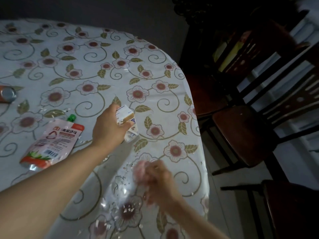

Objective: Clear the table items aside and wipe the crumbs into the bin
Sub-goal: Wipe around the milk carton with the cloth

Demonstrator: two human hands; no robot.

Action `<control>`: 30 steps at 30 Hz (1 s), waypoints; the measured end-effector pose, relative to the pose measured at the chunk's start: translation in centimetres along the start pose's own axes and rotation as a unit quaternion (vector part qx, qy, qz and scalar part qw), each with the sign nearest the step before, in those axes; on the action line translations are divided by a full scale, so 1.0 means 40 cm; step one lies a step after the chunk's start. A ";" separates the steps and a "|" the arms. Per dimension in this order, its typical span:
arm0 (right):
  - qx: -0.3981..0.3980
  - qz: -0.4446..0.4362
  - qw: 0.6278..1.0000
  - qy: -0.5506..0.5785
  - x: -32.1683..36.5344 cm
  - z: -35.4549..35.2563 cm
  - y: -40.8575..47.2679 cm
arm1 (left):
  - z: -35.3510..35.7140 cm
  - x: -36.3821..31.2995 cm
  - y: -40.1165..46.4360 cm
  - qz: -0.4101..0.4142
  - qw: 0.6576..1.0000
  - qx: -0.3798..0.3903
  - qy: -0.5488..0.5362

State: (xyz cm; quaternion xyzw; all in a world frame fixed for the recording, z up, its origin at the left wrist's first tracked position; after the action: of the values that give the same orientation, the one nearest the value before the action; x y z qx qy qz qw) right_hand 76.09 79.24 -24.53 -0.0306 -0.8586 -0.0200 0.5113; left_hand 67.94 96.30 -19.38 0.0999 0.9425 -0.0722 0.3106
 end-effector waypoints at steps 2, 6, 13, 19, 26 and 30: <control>-0.084 0.072 0.990 -0.083 -0.041 -0.110 -0.001 | -0.007 0.004 -0.014 0.004 1.000 0.001 -0.002; -0.200 0.180 0.948 -0.172 -0.167 -0.296 -0.027 | -0.004 0.018 -0.036 0.008 1.000 0.004 0.000; -0.172 0.163 0.954 -0.182 -0.174 -0.094 -0.106 | 0.000 0.044 -0.065 0.018 1.000 0.007 -0.009; -0.120 0.066 0.983 -0.123 -0.088 -0.106 -0.024 | -0.051 0.077 -0.053 0.016 1.000 -0.009 -0.006; -0.197 0.283 0.916 -0.206 -0.262 -0.238 0.203 | -0.097 0.153 -0.032 -0.003 0.999 -0.040 -0.007; -0.162 0.217 0.937 -0.223 -0.166 -0.072 0.199 | -0.114 0.189 -0.032 -0.009 0.999 -0.038 -0.018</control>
State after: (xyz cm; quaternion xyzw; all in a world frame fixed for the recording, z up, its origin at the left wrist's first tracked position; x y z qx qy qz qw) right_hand 82.34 86.79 -28.97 -0.3021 -0.9081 -0.0399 0.2870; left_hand 59.10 97.05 -20.19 0.0785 0.9396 -0.0404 0.3307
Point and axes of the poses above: each hand's wrist, its own y-axis towards the middle knuckle, its own z-axis out of the palm, x = y × z, the point moved 6 cm from there along y, towards the middle knuckle, and after that the axes turned 8 degrees about y, right-handed, at the moved point
